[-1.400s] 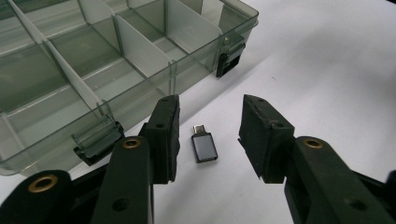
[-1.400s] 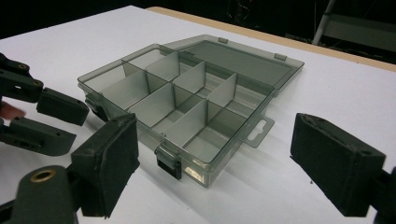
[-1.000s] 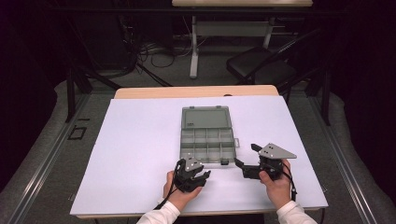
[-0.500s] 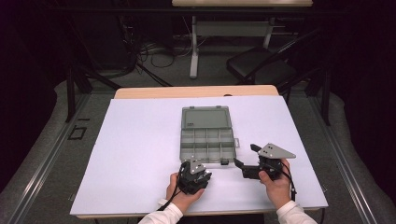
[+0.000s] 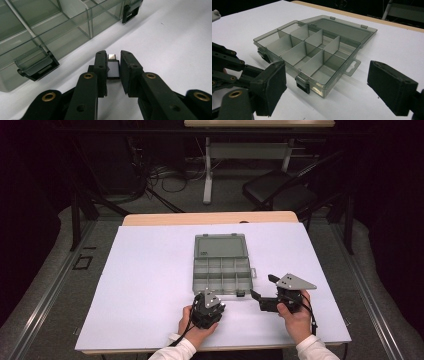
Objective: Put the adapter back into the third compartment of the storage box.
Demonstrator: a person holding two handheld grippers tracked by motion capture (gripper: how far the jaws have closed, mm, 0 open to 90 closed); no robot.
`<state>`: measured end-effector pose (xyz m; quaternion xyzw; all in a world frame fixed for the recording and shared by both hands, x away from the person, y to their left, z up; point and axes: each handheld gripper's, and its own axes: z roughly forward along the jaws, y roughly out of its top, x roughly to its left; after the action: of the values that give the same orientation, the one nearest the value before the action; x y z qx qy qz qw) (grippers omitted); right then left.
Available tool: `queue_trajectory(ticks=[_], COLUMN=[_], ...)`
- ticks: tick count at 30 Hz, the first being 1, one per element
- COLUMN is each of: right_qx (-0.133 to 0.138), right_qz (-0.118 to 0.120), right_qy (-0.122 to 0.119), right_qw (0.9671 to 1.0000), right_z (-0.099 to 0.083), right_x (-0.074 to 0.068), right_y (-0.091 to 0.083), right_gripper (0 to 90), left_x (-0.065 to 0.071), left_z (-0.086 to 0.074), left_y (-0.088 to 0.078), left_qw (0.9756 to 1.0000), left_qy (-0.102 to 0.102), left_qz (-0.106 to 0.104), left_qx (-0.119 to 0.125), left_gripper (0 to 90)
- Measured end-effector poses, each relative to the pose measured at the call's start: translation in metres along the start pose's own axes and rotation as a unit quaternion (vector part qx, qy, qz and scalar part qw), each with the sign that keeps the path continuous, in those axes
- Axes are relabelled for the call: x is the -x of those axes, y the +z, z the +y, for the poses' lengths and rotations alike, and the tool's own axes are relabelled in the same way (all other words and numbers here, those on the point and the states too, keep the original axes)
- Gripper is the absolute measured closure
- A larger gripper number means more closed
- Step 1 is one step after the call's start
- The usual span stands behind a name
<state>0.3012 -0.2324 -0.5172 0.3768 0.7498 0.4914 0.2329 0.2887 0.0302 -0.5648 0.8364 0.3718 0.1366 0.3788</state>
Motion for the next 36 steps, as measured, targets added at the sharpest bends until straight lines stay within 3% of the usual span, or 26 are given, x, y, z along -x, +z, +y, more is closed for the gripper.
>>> queue_trajectory(ticks=[25, 36], right_qx=[0.001, 0.001], right_qz=[-0.001, 0.000], right_qy=[0.002, 0.002], right_qw=[1.0000, 1.0000], right_z=[0.000, 0.000], right_x=[0.000, 0.001], right_y=[-0.001, -0.001], right_gripper=[15.4, 15.4], left_x=[-0.002, -0.007], left_z=[0.001, 0.007], left_y=[-0.002, -0.019], left_qw=[0.9999, 0.9995], left_qy=[-0.011, -0.012], left_qz=[-0.002, -0.018], left_qx=[0.006, 0.024], left_gripper=[76.6, 76.6])
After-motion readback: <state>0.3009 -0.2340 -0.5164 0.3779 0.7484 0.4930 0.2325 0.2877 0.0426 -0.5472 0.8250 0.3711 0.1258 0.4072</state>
